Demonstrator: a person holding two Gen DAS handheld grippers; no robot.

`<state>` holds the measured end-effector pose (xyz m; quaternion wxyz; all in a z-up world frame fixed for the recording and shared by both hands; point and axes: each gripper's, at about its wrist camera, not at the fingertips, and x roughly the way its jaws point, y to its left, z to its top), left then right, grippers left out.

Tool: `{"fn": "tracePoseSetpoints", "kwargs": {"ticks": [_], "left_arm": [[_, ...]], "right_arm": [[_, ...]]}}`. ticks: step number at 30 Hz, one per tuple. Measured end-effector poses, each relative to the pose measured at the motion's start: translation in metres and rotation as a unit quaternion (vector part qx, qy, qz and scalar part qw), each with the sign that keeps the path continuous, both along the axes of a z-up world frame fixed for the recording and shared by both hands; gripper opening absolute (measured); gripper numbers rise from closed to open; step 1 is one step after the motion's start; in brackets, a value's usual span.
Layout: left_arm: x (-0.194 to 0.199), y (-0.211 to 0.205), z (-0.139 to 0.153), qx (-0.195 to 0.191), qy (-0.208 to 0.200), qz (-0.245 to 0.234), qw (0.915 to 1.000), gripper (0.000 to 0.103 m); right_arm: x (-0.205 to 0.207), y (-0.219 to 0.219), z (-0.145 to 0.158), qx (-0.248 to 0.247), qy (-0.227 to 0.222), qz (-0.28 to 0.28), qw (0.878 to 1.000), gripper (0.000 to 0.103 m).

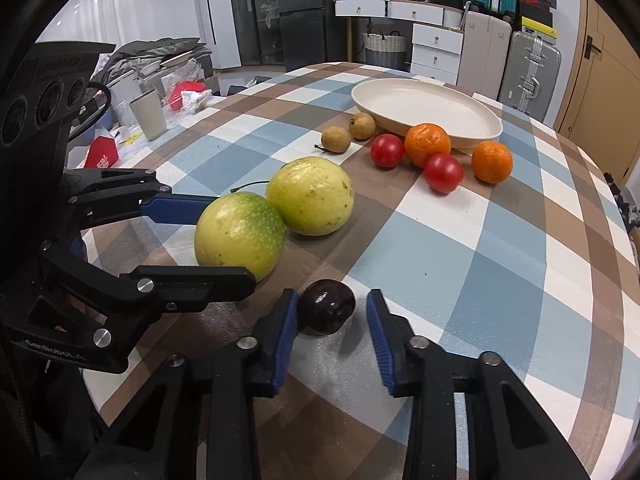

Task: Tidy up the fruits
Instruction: 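Grasp the large green-yellow fruit with the left tool while the right tool grasps the dark plum, then release the green-yellow fruit into the white plate while the right tool releases the plum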

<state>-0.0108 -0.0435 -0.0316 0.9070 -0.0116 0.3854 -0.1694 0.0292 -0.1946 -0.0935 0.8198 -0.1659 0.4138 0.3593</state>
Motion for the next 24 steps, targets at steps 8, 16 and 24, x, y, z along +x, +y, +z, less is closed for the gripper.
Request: {"fn": "tracePoseSetpoints", "kwargs": {"ticks": [8, 16, 24], "left_arm": [[-0.004, 0.006, 0.015, -0.011, -0.028, 0.018, 0.9994, 0.048], [-0.004, 0.019, 0.034, -0.016, -0.058, 0.058, 0.9965, 0.048], [0.004, 0.028, 0.052, -0.014, -0.083, 0.084, 0.9929, 0.048]], "right_arm": [[0.0, -0.008, 0.006, 0.021, 0.001, 0.001, 1.0, 0.028], [0.008, -0.023, 0.03, 0.052, -0.018, -0.022, 0.998, 0.028], [0.023, -0.034, 0.055, 0.083, -0.034, -0.038, 0.995, 0.028]]}}
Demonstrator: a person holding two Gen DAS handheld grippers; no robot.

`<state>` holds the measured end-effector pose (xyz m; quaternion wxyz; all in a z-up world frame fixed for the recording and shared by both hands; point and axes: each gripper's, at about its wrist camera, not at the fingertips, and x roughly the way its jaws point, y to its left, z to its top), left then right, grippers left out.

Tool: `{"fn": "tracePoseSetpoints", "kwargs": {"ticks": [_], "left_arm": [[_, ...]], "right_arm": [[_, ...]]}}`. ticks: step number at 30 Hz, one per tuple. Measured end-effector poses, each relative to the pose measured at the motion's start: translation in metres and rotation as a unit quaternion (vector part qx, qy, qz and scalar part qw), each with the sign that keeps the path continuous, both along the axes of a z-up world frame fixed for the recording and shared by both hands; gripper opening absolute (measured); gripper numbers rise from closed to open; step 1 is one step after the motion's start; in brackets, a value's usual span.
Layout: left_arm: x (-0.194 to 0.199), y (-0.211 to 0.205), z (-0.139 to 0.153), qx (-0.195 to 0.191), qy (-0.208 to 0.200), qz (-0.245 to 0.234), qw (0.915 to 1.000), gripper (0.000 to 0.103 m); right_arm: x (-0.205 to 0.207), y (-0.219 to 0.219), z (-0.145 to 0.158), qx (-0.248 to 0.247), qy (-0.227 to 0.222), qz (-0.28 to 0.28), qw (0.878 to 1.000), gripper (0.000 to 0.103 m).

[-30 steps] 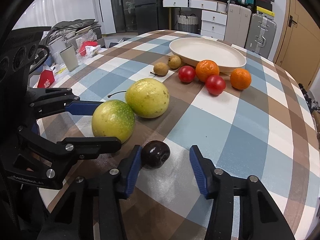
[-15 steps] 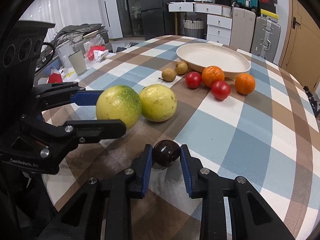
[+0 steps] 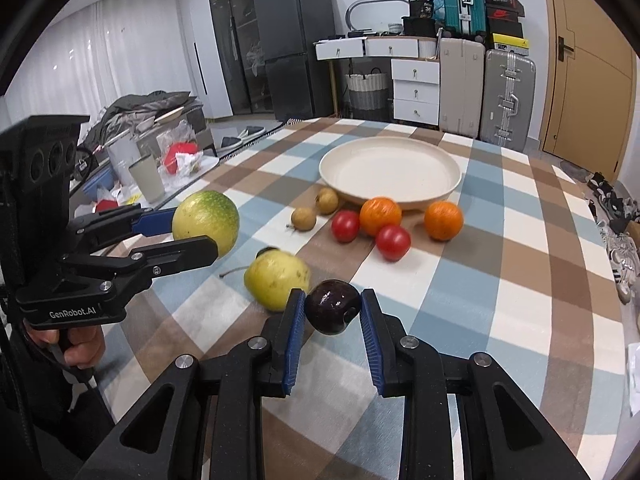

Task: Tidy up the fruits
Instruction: 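Release the green-yellow fruit into the white plate while the right tool releases the plum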

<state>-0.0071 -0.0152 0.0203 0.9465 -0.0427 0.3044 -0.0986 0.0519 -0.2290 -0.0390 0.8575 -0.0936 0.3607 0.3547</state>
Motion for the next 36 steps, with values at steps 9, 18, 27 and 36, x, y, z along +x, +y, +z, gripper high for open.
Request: {"fn": "tracePoseSetpoints", "kwargs": {"ticks": [9, 18, 27, 36], "left_arm": [[0.028, 0.005, 0.018, 0.009, -0.017, 0.029, 0.9994, 0.048], [0.065, 0.007, 0.031, 0.014, -0.024, 0.041, 0.9988, 0.048], [0.101, 0.005, 0.035, 0.021, -0.027, 0.042, 0.9986, 0.048], [0.151, 0.012, 0.023, 0.025, -0.018, 0.052, 0.9982, 0.048]], "right_arm": [[0.024, -0.002, 0.025, 0.025, -0.013, -0.014, 1.0, 0.028], [0.057, -0.002, 0.045, 0.049, -0.017, -0.025, 0.998, 0.028], [0.095, 0.001, 0.056, 0.058, -0.018, -0.034, 0.998, 0.028], [0.131, 0.009, 0.047, 0.053, -0.013, -0.045, 0.998, 0.028]]}}
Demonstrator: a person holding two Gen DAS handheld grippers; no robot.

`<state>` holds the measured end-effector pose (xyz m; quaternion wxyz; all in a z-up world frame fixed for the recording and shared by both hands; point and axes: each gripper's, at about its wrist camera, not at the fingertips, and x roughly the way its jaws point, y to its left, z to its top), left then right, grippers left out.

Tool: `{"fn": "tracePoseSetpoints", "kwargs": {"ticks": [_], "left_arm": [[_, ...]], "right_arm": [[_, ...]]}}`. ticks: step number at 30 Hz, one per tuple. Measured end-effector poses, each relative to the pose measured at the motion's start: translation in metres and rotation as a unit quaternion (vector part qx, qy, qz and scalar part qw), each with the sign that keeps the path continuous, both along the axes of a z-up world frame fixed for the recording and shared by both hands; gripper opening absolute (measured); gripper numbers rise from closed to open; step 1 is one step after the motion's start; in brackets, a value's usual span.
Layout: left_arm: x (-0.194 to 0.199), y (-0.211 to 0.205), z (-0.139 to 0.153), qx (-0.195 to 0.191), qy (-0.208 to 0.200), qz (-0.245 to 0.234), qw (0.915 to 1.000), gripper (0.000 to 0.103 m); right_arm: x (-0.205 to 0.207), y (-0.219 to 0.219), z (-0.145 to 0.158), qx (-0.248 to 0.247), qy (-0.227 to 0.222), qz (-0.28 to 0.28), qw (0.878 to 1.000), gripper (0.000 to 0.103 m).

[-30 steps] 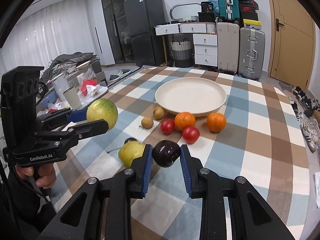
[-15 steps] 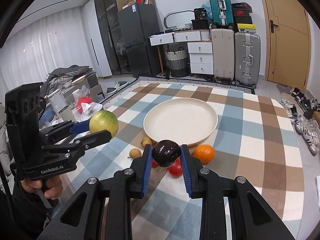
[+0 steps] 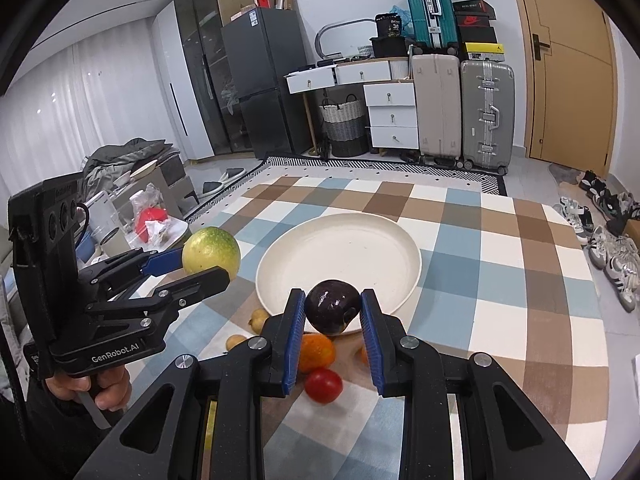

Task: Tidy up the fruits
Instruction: 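Release the green-yellow fruit into the white plate while the right tool releases the plum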

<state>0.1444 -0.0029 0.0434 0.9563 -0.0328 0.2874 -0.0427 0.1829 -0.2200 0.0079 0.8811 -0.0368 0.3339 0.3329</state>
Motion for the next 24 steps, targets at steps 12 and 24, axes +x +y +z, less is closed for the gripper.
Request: {"fn": "tracePoseSetpoints", "kwargs": {"ticks": [12, 24], "left_arm": [[0.06, 0.017, -0.033, 0.009, 0.02, 0.02, 0.9995, 0.048], [0.078, 0.021, -0.062, 0.017, 0.049, 0.032, 0.9981, 0.048]], "right_arm": [[0.042, 0.021, -0.029, -0.013, 0.016, -0.004, 1.0, 0.028], [0.07, 0.043, -0.06, -0.03, 0.028, -0.002, 0.999, 0.028]]}}
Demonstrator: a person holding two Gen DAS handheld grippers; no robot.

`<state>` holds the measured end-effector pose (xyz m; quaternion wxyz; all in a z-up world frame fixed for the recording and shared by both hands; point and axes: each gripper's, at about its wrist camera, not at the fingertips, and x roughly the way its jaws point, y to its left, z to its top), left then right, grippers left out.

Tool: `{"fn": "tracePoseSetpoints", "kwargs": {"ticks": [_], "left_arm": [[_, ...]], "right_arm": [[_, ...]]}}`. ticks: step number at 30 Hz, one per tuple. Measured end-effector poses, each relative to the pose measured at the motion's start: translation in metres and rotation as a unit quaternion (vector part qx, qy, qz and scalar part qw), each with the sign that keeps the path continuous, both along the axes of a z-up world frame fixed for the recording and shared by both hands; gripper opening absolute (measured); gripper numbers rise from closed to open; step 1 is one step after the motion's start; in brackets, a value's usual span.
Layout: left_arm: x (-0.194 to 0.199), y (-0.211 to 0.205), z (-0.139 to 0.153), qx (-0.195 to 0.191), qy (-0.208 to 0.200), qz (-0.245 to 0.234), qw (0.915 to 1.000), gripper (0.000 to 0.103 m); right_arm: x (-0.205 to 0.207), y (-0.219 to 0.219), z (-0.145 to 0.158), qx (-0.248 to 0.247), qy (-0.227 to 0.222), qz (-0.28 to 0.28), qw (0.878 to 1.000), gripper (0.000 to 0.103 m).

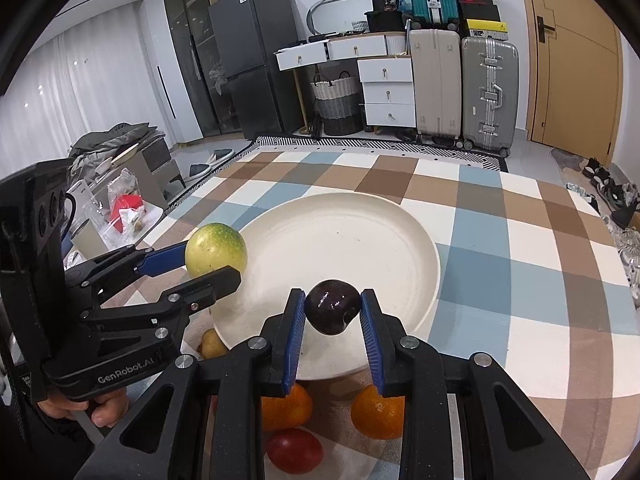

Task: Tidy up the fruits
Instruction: 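Release the green-yellow fruit into the white plate while the right tool releases the plum, then withdraw both open tools from the white plate toward the loose fruits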

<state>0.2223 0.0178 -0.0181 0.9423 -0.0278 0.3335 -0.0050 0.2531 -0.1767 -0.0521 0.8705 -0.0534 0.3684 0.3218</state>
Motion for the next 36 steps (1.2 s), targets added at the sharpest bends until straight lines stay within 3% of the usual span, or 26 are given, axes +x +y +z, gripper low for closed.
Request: {"fn": "tracePoseSetpoints", "kwargs": {"ticks": [12, 19, 22, 26, 31, 35, 36], "left_arm": [[0.007, -0.002, -0.01, 0.02, 0.029, 0.012, 0.9993, 0.048], [0.004, -0.001, -0.006, 0.02, 0.015, 0.009, 0.9996, 0.049], [0.001, 0.001, -0.002, 0.018, 0.012, 0.009, 0.9997, 0.063], [-0.006, 0.002, 0.004, 0.015, 0.0, 0.01, 0.9998, 0.082], [-0.017, 0.009, 0.01, -0.001, -0.006, 0.01, 0.9999, 0.087], [-0.024, 0.01, 0.012, 0.004, -0.01, 0.015, 0.9998, 0.103], [-0.027, 0.011, 0.013, 0.005, -0.013, 0.018, 0.9997, 0.103]], "right_arm": [[0.006, 0.011, -0.015, -0.016, 0.004, 0.006, 1.0, 0.028], [0.005, 0.007, -0.013, -0.007, -0.003, 0.001, 1.0, 0.047], [0.002, 0.005, -0.01, -0.008, -0.008, -0.002, 1.0, 0.052], [-0.006, -0.003, -0.006, -0.007, -0.021, -0.004, 1.0, 0.075], [-0.017, -0.013, 0.002, -0.007, -0.04, -0.01, 0.999, 0.088], [-0.023, -0.018, 0.008, -0.012, -0.053, -0.019, 0.998, 0.1], [-0.024, -0.02, 0.009, -0.012, -0.057, -0.021, 0.998, 0.101]]}}
